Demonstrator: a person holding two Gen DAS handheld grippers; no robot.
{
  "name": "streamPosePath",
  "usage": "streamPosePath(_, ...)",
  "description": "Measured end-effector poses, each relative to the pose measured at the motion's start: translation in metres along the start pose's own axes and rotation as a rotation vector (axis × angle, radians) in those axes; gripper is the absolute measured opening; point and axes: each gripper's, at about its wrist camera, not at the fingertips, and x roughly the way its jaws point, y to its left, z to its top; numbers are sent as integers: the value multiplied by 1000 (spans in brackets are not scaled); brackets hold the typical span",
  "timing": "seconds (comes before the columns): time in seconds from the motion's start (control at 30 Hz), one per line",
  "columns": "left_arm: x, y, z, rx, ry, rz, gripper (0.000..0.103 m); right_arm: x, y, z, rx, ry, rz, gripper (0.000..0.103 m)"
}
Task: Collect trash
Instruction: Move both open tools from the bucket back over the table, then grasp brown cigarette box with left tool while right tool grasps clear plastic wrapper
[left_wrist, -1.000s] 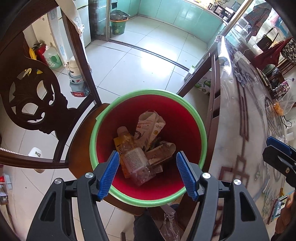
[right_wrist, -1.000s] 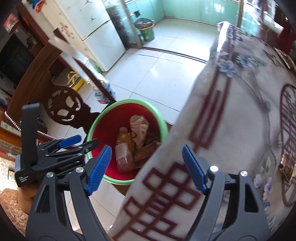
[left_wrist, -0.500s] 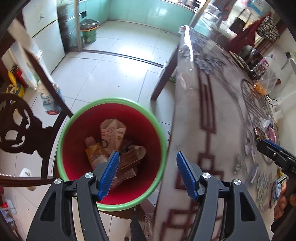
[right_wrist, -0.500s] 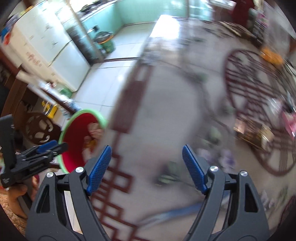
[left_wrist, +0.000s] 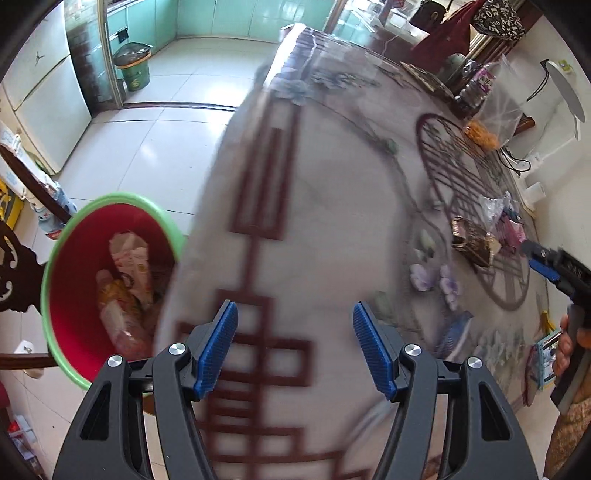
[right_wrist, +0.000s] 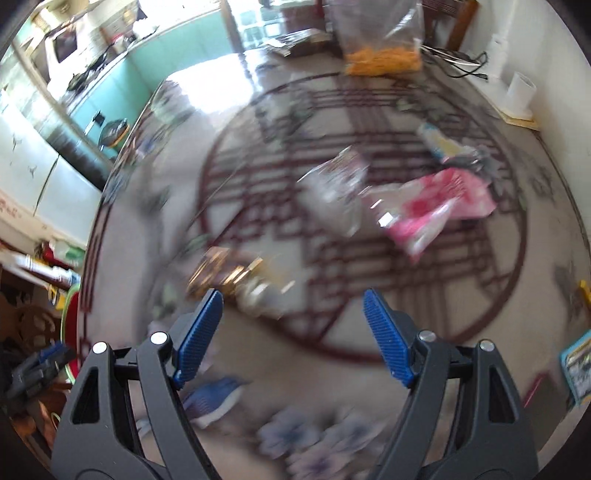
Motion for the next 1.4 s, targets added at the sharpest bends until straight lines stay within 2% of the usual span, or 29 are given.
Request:
streamPosePath(0.17, 9, -59, -3, -3, -1, -27, 62, 25, -26, 46, -17, 15, 18, 80)
streamPosePath(0.2, 10, -70, -4, 1, -1, -28, 64, 32, -27, 53, -30, 20, 18, 80)
streamPosePath(0.23, 11, -81, -5, 4, -1, -27, 70, 43, -28, 61, -51, 34, 17, 80)
streamPosePath(0.37, 15, -114, -6, 19, 6, -25, 72, 72, -32, 78, -91, 76, 33, 80)
streamPosePath(0.5, 24, -138, -3, 35, 23, -8, 72, 84, -30, 87, -164, 55, 74, 80)
streamPosePath(0.63, 34, -155, 7, 46, 36, 3, 72, 84, -31, 94, -173, 43, 174, 80)
streamPosePath(0.77, 48, -172, 24, 69, 46, 5, 72, 97, -27, 98, -214, 75, 179, 78)
streamPosePath(0.83, 54, -182, 32, 88, 46, 6, 72, 98, -25, 98, -240, 67, 175, 55)
streamPosePath(0.9, 59, -191, 39, 108, 47, 5, 73, 95, -26, 99, -234, 62, 209, 52)
streamPosePath(1.2, 95, -222, 58, 178, 106, -8, 74, 61, -47, 92, -192, 4, 260, 51)
streamPosePath(1.33, 112, -228, 63, 148, 130, -25, 79, 56, -56, 85, -159, 7, 261, 51)
streamPosePath(1.4, 117, -237, 62, 183, 115, -12, 84, 55, -58, 82, -149, 10, 260, 51)
